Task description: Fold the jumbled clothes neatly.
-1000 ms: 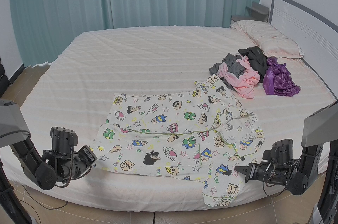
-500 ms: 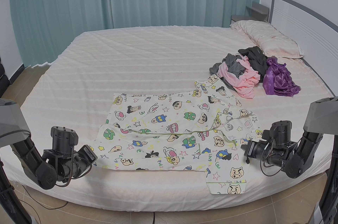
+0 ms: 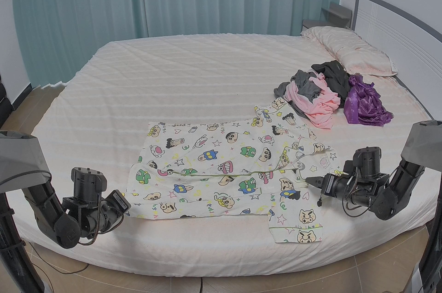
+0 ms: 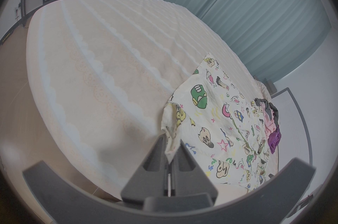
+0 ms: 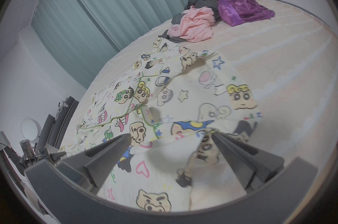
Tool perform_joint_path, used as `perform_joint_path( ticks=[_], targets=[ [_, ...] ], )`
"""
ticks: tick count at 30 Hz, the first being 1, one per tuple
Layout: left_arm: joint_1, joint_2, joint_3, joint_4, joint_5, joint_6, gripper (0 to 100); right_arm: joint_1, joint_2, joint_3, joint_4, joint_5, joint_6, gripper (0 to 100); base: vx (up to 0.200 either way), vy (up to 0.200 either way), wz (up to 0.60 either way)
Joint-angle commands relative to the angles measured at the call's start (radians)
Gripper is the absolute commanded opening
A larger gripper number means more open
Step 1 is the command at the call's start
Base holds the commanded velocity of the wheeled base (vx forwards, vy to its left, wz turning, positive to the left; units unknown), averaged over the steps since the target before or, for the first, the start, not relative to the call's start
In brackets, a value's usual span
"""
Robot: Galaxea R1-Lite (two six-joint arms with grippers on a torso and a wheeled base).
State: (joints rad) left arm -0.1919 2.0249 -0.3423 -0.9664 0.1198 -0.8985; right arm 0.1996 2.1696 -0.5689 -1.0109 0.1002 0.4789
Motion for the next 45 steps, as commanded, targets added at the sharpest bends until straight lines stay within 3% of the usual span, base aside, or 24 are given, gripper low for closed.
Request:
perform_joint_path(
  ticks=[1,9,12,22,42,43,45],
  targets=[
    [-0.001,0.015,0.000,-0.002,0.000,0.000,0,-0.049,-0.082,0.078,-0.002,0.010,0.000,100,0.000,0.000,0.00],
    [-0.004,0.012,0.008,-0.002,0.000,0.000,0,-0.098,-0.183,0.173,-0.006,0.015,0.010,100,0.000,0.000,0.00],
    [-0.004,0.012,0.009,-0.002,0.000,0.000,0,-0.077,-0.203,0.221,-0.011,0.029,0.010,100,0.000,0.000,0.00],
    [-0.020,-0.009,0.026,-0.002,0.000,-0.002,0,0.101,-0.154,0.345,-0.005,0.073,0.087,100,0.000,0.000,0.00],
    [-0.021,-0.018,0.029,-0.002,0.001,0.000,0,0.159,-0.050,0.305,-0.011,0.075,0.147,100,0.000,0.000,0.00],
    [-0.021,-0.020,0.029,-0.002,0.001,0.000,0,0.159,-0.045,0.304,-0.006,0.075,0.147,0,0.000,0.000,0.00],
    [-0.021,-0.020,0.032,-0.002,0.001,0.000,0,0.158,-0.043,0.305,-0.002,0.073,0.148,0,0.000,0.000,0.00]
  ],
)
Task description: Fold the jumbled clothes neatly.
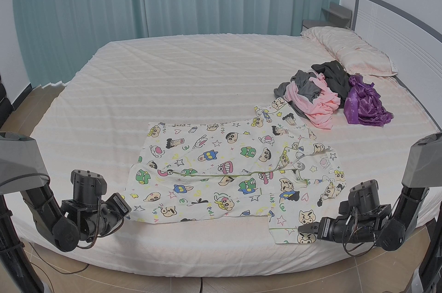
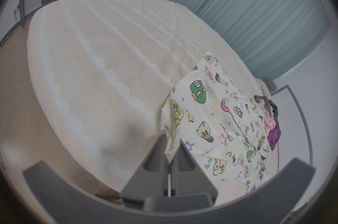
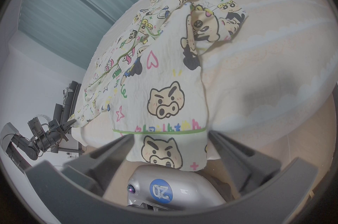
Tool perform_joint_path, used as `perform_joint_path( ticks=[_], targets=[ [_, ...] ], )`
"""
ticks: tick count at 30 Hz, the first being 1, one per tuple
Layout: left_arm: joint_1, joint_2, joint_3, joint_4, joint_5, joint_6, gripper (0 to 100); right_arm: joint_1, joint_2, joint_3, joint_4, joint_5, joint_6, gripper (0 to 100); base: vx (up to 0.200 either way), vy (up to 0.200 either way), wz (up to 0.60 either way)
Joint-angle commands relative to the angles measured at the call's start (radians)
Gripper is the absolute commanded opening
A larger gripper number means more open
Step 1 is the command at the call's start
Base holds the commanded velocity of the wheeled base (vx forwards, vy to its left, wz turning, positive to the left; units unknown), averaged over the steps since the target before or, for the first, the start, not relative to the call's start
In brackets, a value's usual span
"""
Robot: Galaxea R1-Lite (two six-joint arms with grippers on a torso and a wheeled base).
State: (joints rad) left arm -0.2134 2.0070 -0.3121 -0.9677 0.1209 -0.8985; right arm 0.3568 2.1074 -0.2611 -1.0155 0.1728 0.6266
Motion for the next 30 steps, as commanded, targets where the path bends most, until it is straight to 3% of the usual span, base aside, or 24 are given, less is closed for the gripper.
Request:
perform_joint_path(
  ticks=[1,14,30],
  targets=[
    [0.000,-0.004,0.007,0.000,0.000,0.000,0,0.001,0.016,0.002,0.002,0.001,-0.001,0,0.000,0.000,0.00],
    [-0.052,-0.085,0.059,0.003,0.002,0.004,0,-0.052,-0.099,0.135,0.009,0.002,-0.011,0,0.000,0.000,0.00],
    [-0.078,-0.083,0.183,0.014,0.071,0.228,0,-0.067,-0.205,0.261,0.046,-0.042,-0.070,0,0.000,0.000,0.00]
  ],
)
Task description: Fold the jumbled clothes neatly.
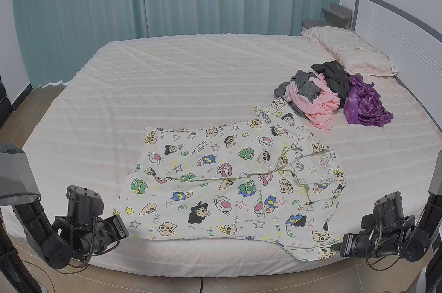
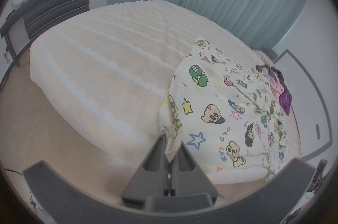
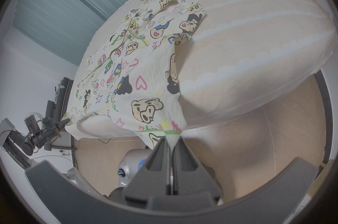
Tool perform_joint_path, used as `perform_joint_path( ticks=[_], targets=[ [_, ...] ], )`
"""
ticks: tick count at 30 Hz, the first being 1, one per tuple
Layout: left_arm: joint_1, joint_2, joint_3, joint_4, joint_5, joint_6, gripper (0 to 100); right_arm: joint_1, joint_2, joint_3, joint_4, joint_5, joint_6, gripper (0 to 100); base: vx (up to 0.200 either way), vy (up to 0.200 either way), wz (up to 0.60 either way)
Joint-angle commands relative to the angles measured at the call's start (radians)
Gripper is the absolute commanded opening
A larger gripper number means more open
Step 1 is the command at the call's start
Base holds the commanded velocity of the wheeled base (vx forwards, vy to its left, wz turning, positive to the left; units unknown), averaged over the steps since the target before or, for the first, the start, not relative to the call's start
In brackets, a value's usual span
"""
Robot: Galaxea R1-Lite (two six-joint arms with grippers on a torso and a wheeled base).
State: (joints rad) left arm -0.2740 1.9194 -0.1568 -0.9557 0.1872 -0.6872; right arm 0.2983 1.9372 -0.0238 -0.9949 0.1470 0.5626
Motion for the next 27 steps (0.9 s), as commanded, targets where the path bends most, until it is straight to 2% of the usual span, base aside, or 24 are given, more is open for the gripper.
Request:
perform_joint_path(
  ticks=[1,12,27],
  targets=[
    [-0.027,0.004,0.033,0.003,0.008,0.017,0,-0.010,-0.043,0.024,0.045,-0.021,-0.012,0,0.000,0.000,0.00],
    [-0.160,0.000,0.080,0.058,0.038,0.018,0,-0.034,-0.161,0.024,0.268,-0.041,-0.108,0,0.000,0.000,0.00],
    [-0.275,-0.003,0.157,0.074,0.070,0.009,0,-0.050,-0.212,0.024,0.426,-0.069,-0.178,0,0.000,0.000,0.00]
  ],
)
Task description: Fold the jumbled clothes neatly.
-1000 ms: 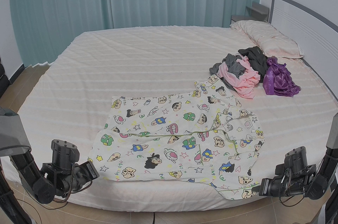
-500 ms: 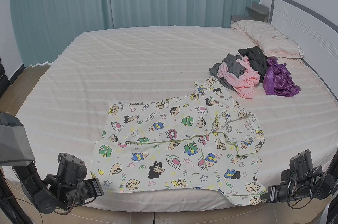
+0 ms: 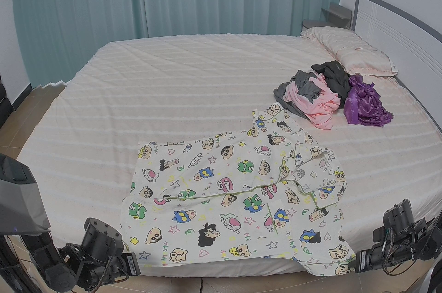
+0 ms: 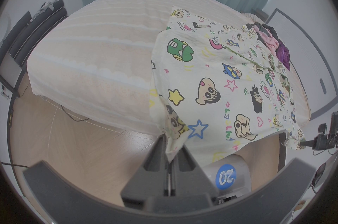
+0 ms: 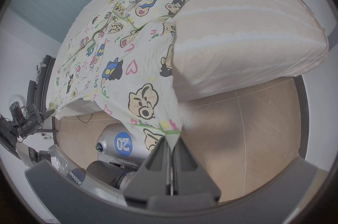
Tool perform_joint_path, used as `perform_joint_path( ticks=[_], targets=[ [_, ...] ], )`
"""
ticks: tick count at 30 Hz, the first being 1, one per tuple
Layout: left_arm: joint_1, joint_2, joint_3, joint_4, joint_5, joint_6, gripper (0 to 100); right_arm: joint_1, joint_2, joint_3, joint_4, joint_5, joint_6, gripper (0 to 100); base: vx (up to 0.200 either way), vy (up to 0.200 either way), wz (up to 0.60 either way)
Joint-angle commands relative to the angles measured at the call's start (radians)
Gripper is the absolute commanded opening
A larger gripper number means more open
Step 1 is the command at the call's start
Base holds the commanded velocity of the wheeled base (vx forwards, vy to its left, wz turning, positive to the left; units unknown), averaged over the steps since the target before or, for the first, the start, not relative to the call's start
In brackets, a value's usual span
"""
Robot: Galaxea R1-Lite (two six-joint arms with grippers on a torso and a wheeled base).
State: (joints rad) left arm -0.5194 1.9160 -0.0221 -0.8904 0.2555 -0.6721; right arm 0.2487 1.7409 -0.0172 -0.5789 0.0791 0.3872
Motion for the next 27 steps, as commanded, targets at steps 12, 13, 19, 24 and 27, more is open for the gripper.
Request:
perform_joint_path(
  ticks=[12,13,19,24,27],
  targets=[
    [-0.030,-0.066,-0.025,0.050,0.010,-0.021,0,-0.014,-0.047,-0.004,0.007,0.001,-0.022,0,0.000,0.000,0.00],
    [-0.011,-0.083,-0.047,0.050,0.010,-0.023,0,-0.022,-0.061,-0.021,0.008,0.004,-0.024,0,0.000,0.000,0.00],
    [0.087,-0.133,-0.160,0.102,0.010,-0.024,0,-0.043,-0.090,-0.113,0.008,0.007,-0.011,0,0.000,0.000,0.00],
    [0.139,-0.115,-0.300,0.214,-0.009,-0.038,0,-0.059,-0.066,-0.216,0.019,0.011,0.005,0,0.000,0.000,0.00],
    [0.150,-0.072,-0.392,0.243,-0.022,-0.076,0,-0.059,-0.032,-0.294,0.021,0.011,0.039,0,0.000,0.000,0.00]
  ],
)
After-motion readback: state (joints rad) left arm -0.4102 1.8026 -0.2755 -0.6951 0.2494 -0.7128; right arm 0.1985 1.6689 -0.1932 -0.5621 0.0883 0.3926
